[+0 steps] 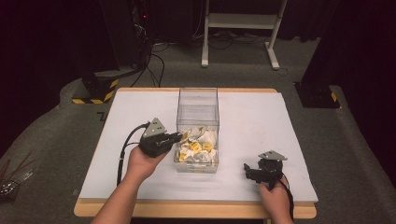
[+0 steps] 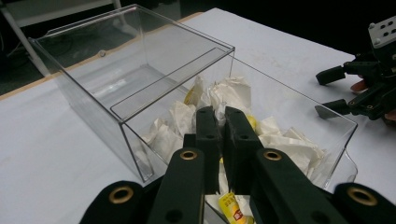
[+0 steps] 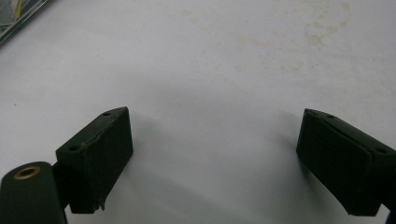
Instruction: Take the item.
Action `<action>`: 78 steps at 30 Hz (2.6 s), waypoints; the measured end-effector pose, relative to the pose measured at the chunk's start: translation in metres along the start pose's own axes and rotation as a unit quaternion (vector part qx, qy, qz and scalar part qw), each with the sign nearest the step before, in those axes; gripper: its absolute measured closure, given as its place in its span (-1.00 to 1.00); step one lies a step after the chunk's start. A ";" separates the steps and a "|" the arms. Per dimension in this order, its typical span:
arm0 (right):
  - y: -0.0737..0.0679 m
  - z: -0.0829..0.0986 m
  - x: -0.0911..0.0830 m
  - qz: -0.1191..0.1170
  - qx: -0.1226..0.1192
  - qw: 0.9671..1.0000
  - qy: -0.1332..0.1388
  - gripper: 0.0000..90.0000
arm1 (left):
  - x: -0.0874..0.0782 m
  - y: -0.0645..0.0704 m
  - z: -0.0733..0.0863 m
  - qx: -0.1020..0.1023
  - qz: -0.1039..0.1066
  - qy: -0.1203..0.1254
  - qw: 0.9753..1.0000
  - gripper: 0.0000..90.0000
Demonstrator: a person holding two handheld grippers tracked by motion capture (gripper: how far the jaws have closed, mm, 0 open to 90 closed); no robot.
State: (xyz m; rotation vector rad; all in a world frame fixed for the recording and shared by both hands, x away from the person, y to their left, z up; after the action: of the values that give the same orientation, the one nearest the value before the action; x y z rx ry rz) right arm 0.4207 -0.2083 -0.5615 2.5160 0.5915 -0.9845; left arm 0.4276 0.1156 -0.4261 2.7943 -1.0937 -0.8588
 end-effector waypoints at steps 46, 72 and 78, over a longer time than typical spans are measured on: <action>0.000 0.000 0.000 0.001 0.000 1.000 0.000 -0.76 | -0.059 -0.084 0.017 -0.058 -0.071 0.027 0.995 0.90; 0.000 0.000 0.000 0.000 0.000 1.000 0.000 -0.76 | -0.043 -0.108 0.043 -0.073 -0.097 -0.009 0.993 0.90; 0.000 0.000 0.000 0.000 0.000 1.000 0.000 -0.76 | -0.038 -0.112 0.049 -0.070 -0.112 -0.029 0.991 0.89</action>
State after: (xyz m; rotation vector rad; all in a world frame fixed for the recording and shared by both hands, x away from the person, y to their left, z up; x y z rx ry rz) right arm 0.4206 -0.2083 -0.5615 2.5160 0.5915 -0.9843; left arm 0.4503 0.2327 -0.4727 2.8255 -0.7021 -0.9982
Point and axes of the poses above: each handheld gripper's, and its own axes: x roughly forward along the jaws, z roughly out of its underside, y roughly to its right, the point moved 8 cm from there along x, roughly forward along the jaws, and after that the axes turned 13 degrees about -x, right-handed, at the moved point
